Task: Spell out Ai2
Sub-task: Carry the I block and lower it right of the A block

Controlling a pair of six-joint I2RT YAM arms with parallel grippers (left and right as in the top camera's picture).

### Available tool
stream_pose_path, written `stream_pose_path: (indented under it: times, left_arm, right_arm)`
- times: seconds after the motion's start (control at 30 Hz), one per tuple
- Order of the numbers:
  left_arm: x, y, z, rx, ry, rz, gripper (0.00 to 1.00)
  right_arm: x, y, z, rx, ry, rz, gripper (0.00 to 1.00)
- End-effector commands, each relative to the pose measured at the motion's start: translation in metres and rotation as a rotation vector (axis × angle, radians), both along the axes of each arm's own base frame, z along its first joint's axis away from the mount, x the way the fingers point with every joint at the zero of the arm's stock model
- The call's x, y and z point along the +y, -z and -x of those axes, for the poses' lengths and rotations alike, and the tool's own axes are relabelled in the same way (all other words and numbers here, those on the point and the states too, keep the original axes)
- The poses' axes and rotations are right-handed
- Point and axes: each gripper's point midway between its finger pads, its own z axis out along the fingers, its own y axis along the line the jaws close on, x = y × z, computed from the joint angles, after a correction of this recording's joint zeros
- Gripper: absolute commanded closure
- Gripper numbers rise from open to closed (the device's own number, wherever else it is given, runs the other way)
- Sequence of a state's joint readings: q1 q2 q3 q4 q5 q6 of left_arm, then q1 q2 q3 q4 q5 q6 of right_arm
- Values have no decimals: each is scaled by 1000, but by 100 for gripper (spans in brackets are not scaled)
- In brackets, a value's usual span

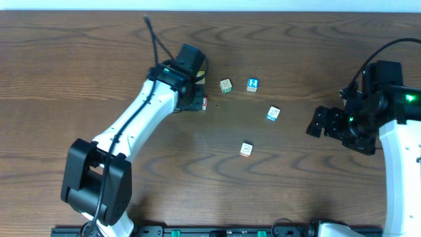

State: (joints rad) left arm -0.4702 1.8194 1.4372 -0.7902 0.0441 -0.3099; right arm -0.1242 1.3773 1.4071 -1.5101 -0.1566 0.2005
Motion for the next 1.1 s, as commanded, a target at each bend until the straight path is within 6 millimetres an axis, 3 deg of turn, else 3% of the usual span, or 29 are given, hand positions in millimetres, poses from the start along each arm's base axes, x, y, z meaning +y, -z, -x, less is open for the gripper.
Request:
stream_pose_path:
  times: [0.0, 0.43, 0.7, 0.83, 1.07]
  left_arm:
    - [-10, -21, -10, -88, -9, 1, 78]
    - [-25, -30, -24, -154, -41, 60, 80]
    - [-56, -33, -31, -207, -45, 128, 82]
    - [-72, -27, -30, -218, -18, 133, 81]
    - [-70, 7, -30, -167, -12, 72, 81]
  right_arm:
    - [2, -1, 0, -5, -23, 5, 1]
    - [2, -1, 0, -4, -24, 5, 1]
    - [2, -1, 0, -4, -24, 5, 1]
    - [2, -1, 0, -4, -23, 5, 1]
    - [2, -1, 0, -4, -23, 5, 1]
